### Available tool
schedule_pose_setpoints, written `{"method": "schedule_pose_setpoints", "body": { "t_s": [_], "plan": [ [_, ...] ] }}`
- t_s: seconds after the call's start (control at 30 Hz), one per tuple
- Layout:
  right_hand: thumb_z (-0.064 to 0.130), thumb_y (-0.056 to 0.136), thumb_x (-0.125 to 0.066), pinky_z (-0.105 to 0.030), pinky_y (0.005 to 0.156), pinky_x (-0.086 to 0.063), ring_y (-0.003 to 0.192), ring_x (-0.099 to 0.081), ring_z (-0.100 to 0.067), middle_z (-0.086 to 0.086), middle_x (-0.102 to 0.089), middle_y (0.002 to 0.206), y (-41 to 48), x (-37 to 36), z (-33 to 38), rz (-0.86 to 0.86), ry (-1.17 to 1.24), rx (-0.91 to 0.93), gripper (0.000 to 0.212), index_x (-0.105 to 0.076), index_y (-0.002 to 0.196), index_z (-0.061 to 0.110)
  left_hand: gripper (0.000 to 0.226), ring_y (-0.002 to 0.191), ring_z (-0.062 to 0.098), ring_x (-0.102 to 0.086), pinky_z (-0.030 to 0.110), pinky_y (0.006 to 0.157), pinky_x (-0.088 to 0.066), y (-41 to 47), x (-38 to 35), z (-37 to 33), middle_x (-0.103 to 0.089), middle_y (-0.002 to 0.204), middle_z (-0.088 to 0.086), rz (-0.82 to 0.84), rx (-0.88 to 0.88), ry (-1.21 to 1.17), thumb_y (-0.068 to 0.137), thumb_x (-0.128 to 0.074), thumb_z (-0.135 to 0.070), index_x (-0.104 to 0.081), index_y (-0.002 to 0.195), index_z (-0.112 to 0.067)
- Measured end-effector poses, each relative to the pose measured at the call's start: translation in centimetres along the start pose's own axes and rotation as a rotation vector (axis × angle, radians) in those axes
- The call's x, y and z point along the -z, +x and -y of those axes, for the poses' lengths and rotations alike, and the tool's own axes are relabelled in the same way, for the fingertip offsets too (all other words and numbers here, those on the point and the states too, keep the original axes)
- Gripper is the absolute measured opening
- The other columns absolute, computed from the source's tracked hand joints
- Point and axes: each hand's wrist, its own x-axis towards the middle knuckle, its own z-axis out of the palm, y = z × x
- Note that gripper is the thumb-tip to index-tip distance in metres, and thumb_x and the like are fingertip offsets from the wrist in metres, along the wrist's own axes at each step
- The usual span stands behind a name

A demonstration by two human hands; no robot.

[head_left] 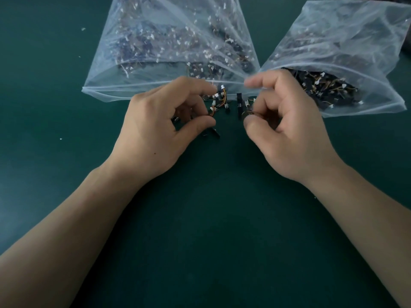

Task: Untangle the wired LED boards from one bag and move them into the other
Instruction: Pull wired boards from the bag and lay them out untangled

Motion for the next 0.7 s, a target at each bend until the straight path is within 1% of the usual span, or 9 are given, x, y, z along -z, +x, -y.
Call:
{"method": "schedule_pose_setpoints", "body": {
  "t_s": [0.07,0.1,0.17,0.27,0.4,0.47,0.53,0.6,0.7],
  "plan": [
    [0.004,0.092,-0.057,-0.010,0.070,-0.038,0.064,-0.053,-0.011,0.006,-0.053,0.068,0.0,0.2,-0.3,0.020,0.007,-0.018,0.054,-0.051,0.144,0.013,0.041,0.081,0.013,-0.066,0.016,0.081,-0.051,0.0,0.0,-0.1,-0.070,0.094,-0.009,0.004,0.001,-0.018,0.091,-0.082,-0.018,-0.066,0.129,-0.015],
    [0.002,0.092,-0.055,-0.010,0.071,-0.038,0.064,-0.052,-0.010,0.007,-0.052,0.068,0.1,0.2,-0.3,0.024,0.005,-0.017,0.056,-0.052,0.146,0.012,0.045,0.080,0.015,-0.067,0.018,0.080,-0.052,-0.1,0.0,-0.2,-0.070,0.096,-0.008,0.001,0.003,-0.024,0.091,-0.082,-0.016,-0.064,0.132,-0.016],
    [0.000,0.092,-0.053,-0.011,0.070,-0.039,0.066,-0.052,-0.009,0.007,-0.052,0.069,0.2,0.4,-0.3,0.029,0.011,-0.007,0.050,-0.062,0.139,0.013,0.046,0.078,0.017,-0.066,0.011,0.076,-0.047,-0.1,-0.1,-0.3,-0.070,0.099,-0.006,-0.022,0.001,-0.019,0.091,-0.082,-0.011,-0.064,0.133,-0.016],
    [-0.001,0.090,-0.054,-0.012,0.065,-0.039,0.063,-0.051,-0.008,0.007,-0.052,0.068,0.1,0.4,0.0,0.054,0.025,0.000,0.041,-0.071,0.123,0.017,0.037,0.076,0.013,-0.064,0.004,0.073,-0.039,-0.2,-0.2,-0.8,-0.071,0.100,-0.007,-0.051,-0.041,0.015,0.090,-0.081,-0.008,-0.070,0.125,-0.013],
    [0.003,0.084,-0.058,-0.018,0.061,-0.036,0.059,-0.047,-0.014,0.003,-0.050,0.063,0.0,0.5,0.3,0.079,0.023,-0.020,0.033,-0.059,0.110,0.023,0.031,0.077,0.005,-0.061,0.009,0.078,-0.044,-0.3,-0.5,-1.9,-0.059,0.098,-0.025,-0.039,-0.135,0.022,0.090,-0.078,-0.001,-0.074,0.119,-0.011],
    [0.004,0.083,-0.058,-0.027,0.058,-0.037,0.058,-0.045,-0.017,-0.003,-0.051,0.063,0.0,0.7,0.3,0.082,0.049,-0.039,0.034,-0.052,0.106,0.027,0.033,0.076,0.002,-0.057,0.009,0.077,-0.042,-0.4,-0.7,-2.1,-0.052,0.094,-0.030,-0.024,-0.142,0.031,0.089,-0.078,0.002,-0.075,0.118,-0.012],
    [0.003,0.081,-0.056,-0.039,0.057,-0.037,0.057,-0.042,-0.019,-0.009,-0.049,0.062,0.0,0.8,0.4,0.102,0.094,-0.052,0.036,-0.048,0.102,0.031,0.033,0.075,-0.001,-0.057,0.008,0.076,-0.042,-0.7,-0.9,-2.2,-0.055,0.091,-0.029,-0.017,-0.123,0.027,0.088,-0.077,0.005,-0.076,0.117,-0.011],
    [0.001,0.079,-0.055,-0.047,0.056,-0.035,0.057,-0.041,-0.029,-0.016,-0.049,0.065,0.0,0.9,0.4,0.130,0.127,-0.049,0.036,-0.046,0.098,0.031,0.032,0.082,-0.012,-0.062,0.008,0.079,-0.046,-1.0,-1.1,-2.1,-0.069,0.095,-0.021,-0.009,-0.092,-0.023,0.088,-0.075,0.007,-0.076,0.115,-0.010],
    [-0.002,0.077,-0.056,-0.044,0.055,-0.036,0.057,-0.042,-0.029,-0.014,-0.053,0.067,-0.2,1.0,0.5,0.192,0.139,-0.019,0.031,-0.048,0.092,0.024,0.026,0.092,-0.016,-0.066,0.009,0.081,-0.050,-1.1,-1.1,-2.3,-0.077,0.101,-0.011,0.016,-0.067,-0.082,0.091,-0.074,0.005,-0.077,0.113,-0.009]
  ]
}}
